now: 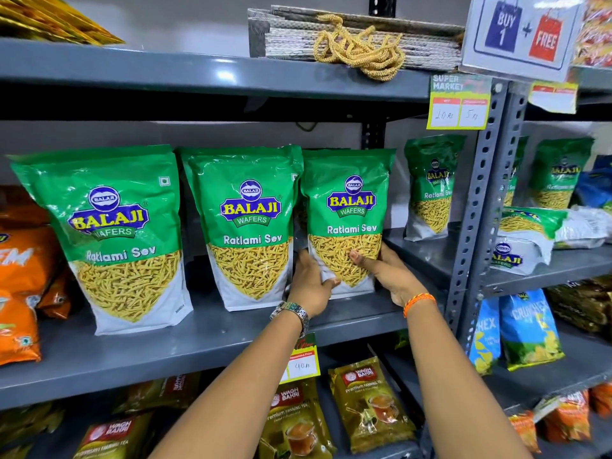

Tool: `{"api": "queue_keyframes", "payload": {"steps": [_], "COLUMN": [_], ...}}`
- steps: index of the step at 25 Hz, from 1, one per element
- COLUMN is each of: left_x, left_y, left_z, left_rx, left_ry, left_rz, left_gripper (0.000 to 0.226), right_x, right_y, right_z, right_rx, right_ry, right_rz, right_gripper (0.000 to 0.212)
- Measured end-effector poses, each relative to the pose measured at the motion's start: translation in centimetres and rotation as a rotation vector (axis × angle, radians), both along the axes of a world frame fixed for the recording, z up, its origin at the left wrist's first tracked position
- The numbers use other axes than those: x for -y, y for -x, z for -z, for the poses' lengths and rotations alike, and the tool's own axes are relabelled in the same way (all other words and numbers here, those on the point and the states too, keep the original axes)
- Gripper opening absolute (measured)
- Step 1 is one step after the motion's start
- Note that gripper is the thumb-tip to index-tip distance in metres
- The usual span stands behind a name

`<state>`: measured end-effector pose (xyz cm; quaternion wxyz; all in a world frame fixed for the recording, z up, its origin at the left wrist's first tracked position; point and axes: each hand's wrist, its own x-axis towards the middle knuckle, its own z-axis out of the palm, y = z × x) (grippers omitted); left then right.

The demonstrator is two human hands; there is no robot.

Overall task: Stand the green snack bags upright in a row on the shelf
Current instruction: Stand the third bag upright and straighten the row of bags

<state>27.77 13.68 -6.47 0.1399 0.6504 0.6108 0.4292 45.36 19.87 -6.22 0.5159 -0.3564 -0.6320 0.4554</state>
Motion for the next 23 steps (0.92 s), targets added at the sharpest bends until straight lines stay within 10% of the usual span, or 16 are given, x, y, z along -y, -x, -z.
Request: {"api": "queue_keyframes", "payload": {"steps": [23], "left_x": [-0.1], "left_y": [0.8], "left_z": [1.1], "left_rx": [-0.025], "left_ry": [0.019], "left_rz": [0.032], "left_gripper": [0.093], "right_x": [-0.2], "right_y": [-1.2], "right_z": [1.0], "right_rx": [0.080], "right_ry": [-0.007], "right_rz": [0.053], "right_gripper": [0.064]}}
